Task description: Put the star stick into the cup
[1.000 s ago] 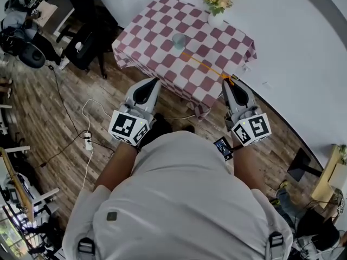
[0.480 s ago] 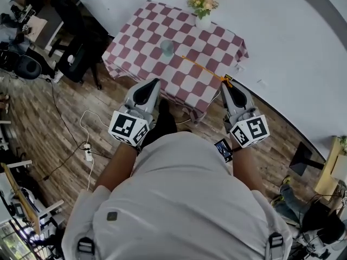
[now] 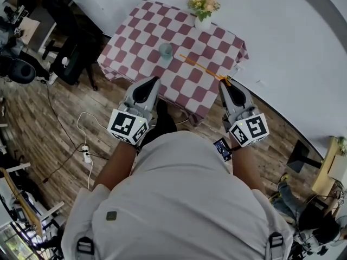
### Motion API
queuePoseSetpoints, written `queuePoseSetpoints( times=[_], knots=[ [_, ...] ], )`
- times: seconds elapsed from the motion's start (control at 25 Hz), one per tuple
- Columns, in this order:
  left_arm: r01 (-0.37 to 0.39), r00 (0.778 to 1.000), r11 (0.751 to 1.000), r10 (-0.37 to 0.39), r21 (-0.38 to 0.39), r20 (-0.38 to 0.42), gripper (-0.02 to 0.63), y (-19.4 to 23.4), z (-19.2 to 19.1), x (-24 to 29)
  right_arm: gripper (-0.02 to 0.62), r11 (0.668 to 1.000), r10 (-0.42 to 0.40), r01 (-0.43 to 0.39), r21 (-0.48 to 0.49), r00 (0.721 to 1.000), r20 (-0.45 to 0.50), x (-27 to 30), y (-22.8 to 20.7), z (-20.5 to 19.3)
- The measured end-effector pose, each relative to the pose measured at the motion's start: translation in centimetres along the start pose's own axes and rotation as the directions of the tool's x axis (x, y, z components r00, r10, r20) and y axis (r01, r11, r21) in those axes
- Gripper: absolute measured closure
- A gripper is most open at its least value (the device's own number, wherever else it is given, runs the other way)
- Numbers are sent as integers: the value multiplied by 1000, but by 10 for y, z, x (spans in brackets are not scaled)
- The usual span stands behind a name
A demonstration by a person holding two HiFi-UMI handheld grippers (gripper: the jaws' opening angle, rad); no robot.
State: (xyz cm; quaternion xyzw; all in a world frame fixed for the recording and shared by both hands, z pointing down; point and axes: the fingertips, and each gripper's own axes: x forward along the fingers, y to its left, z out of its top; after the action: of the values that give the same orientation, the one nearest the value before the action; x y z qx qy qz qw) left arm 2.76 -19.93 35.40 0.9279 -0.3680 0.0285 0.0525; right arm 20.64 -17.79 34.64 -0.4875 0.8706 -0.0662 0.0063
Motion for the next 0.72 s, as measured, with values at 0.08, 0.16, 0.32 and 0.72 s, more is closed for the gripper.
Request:
queuePoseSetpoints(
  times=[0.08,0.16,0.32,0.72],
  knots=[
    [-4,1000,1000,4,-10,-6,603,12,-2,4,568,1000,6,-6,3,1000,-11,13,-1,-3],
    [-8,1000,1000,8,-18,-16,603,23,-4,7,568,1000,10,-10,9,1000,-23,27,-2,-6],
    [-17,999,999,16,-36,-36,603,50,-9,16,568,1000,20,-19,10,999,-49,56,-5,-11],
    [-22,995,997,14,-79,-99,603,121,-32,42,568,999,27,-23,23,987,-158,130,-19,-48]
  ],
)
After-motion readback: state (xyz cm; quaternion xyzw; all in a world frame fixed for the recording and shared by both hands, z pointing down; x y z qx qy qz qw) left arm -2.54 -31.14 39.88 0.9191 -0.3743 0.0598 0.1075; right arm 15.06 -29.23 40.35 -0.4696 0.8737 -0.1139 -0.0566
